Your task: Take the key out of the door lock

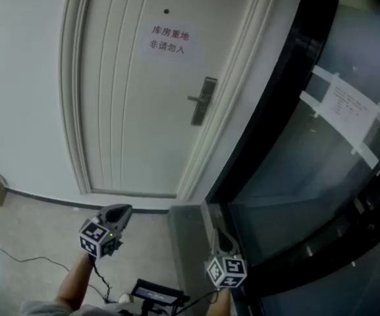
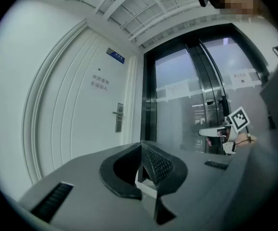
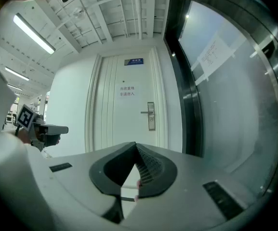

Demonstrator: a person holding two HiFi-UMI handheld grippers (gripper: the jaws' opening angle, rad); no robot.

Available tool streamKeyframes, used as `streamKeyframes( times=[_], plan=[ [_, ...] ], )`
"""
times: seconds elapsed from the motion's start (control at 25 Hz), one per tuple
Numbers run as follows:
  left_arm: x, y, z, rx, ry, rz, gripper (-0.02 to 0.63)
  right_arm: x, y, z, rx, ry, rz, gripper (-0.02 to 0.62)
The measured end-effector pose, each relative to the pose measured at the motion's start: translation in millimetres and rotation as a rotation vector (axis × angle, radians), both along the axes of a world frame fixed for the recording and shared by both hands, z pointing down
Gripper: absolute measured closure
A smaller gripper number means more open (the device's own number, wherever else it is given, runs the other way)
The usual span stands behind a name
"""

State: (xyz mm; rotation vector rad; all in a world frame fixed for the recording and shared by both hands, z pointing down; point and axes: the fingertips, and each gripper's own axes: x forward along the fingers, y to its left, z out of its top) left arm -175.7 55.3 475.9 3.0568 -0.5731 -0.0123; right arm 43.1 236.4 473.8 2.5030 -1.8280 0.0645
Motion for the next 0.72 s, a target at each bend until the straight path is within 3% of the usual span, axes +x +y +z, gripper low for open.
streamKeyframes(
  times=[0.72],
  plan=[
    [15,11,2,0.002,-0.022,-0.016,0.598,22,15,4,0.008,-0.017,0.014,0.583]
  ],
)
